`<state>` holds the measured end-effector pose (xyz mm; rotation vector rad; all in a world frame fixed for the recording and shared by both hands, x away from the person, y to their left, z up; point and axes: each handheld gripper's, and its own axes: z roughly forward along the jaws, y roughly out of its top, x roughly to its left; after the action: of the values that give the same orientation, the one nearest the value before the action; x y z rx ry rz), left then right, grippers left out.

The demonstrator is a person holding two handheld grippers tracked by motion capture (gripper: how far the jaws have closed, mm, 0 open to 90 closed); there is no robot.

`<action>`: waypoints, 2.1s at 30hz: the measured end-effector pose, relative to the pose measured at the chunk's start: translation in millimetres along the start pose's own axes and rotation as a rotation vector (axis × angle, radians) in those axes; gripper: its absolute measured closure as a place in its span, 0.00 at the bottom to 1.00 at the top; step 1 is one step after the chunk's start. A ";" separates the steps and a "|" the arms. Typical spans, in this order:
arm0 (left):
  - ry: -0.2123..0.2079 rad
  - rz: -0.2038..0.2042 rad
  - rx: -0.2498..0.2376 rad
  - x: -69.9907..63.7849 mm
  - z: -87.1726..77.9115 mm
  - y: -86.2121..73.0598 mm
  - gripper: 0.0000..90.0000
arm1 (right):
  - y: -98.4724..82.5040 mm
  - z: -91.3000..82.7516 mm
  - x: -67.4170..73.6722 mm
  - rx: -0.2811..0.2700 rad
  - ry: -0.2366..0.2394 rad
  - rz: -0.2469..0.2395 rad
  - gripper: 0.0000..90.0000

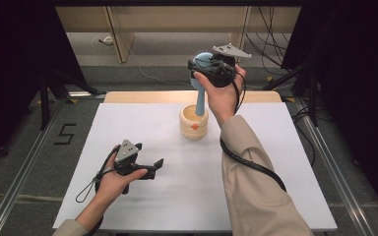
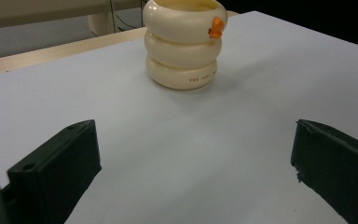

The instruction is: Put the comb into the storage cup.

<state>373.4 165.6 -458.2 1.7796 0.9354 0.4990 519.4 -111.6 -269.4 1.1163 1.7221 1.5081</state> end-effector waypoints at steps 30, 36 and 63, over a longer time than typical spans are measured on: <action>0.002 -0.002 -0.004 0.6 -0.6 0.4 0.01 | -11.9 19.6 0.9 0.006 0.016 -0.015 0.25; 0.004 -0.003 -0.006 0.8 -0.4 0.2 0.01 | -14.5 23.2 0.0 0.008 0.024 -0.019 0.25; 0.001 -0.008 -0.006 1.3 -0.3 -0.3 0.01 | -36.9 36.9 -0.5 -0.006 -0.003 -0.033 0.25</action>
<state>373.9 166.9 -458.5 1.7701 0.9404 0.4977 543.4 -94.4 -312.5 1.0817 1.7243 1.4896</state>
